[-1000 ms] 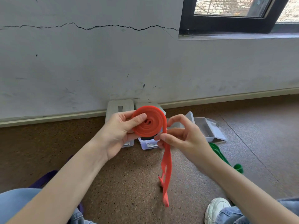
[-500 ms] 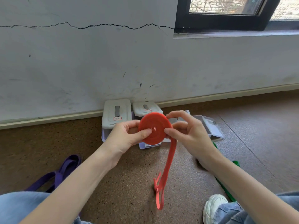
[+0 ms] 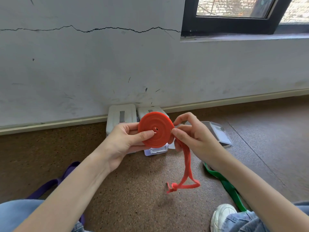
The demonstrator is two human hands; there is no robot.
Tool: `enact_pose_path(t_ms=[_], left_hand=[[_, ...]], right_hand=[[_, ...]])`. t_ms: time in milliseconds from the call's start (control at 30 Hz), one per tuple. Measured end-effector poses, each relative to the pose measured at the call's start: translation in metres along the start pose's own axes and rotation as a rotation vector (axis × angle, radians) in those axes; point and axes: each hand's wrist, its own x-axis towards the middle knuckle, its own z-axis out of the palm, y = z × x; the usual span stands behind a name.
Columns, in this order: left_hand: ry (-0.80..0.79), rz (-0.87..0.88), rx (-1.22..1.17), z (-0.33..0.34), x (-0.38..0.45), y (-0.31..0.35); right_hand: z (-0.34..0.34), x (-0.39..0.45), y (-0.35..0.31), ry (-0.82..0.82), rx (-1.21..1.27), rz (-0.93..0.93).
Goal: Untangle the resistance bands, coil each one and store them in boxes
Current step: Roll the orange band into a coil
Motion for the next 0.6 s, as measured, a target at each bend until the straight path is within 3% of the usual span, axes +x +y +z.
enact_pose_path(t_ms=[300, 367, 467, 533, 600], left_hand=[[0.073, 0.070, -0.092, 0.014, -0.001, -0.009], [0.024, 0.054, 0.002, 0.012, -0.002, -0.011], [-0.133, -0.023, 0.324, 0.007, -0.005, -0.012], [-0.175, -0.037, 0.352, 0.008, -0.007, -0.013], [-0.125, 0.000, 0.276, 0.007, -0.006, -0.009]], right_hand=[[0.010, -0.004, 0.007, 0.032, 0.131, 0.043], [0.004, -0.004, 0.007, 0.051, 0.055, 0.033], [-0.002, -0.003, 0.005, -0.023, -0.235, -0.070], [0.001, -0.003, 0.005, -0.054, -0.290, -0.087], [0.004, -0.002, 0.006, -0.056, -0.179, -0.059]])
